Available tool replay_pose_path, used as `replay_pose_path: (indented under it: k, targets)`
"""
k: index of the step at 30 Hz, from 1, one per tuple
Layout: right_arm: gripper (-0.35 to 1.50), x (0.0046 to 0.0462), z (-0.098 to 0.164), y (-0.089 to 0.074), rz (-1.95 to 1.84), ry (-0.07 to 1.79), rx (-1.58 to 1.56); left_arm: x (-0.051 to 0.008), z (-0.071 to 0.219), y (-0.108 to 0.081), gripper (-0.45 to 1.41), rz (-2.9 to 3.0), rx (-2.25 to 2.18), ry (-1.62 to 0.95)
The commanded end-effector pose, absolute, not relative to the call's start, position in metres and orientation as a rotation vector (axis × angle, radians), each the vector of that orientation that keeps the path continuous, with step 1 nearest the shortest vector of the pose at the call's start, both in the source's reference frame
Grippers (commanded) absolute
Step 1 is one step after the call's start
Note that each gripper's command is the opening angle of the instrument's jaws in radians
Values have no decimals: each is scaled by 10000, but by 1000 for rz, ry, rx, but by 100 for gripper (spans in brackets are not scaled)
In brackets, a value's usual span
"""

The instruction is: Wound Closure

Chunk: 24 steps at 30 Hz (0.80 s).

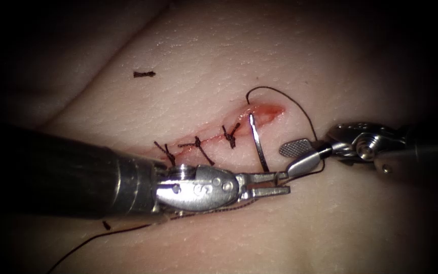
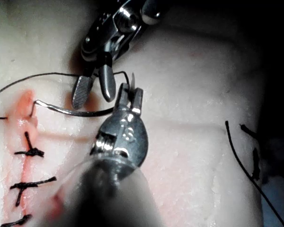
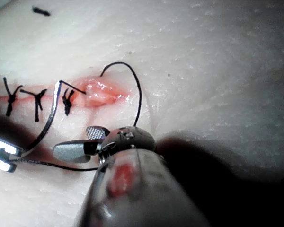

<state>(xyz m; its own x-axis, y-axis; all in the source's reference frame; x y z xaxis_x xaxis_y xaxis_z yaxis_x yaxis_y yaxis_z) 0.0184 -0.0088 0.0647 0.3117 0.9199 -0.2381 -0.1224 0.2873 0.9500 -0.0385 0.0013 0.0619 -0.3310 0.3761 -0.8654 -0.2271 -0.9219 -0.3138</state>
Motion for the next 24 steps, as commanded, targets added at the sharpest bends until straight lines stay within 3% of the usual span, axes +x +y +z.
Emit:
replay_pose_path:
  k: [1,6,10,16,24]
  targets:
    - [91,190,651,-85,891,995,1022,-391,626,5,-38,2319,-1530,-180]
    - [79,190,645,-73,957,979,1026,-394,634,-3,-42,2413,-1510,-122]
    - [83,193,638,-70,1035,975,1089,-396,634,-1,-45,2507,-1502,-13]
    - [111,210,632,-78,1065,986,1167,-402,638,10,-45,2663,-1448,162]
    - [111,203,631,-68,1087,1019,1185,-397,615,18,-45,2764,-1416,285]
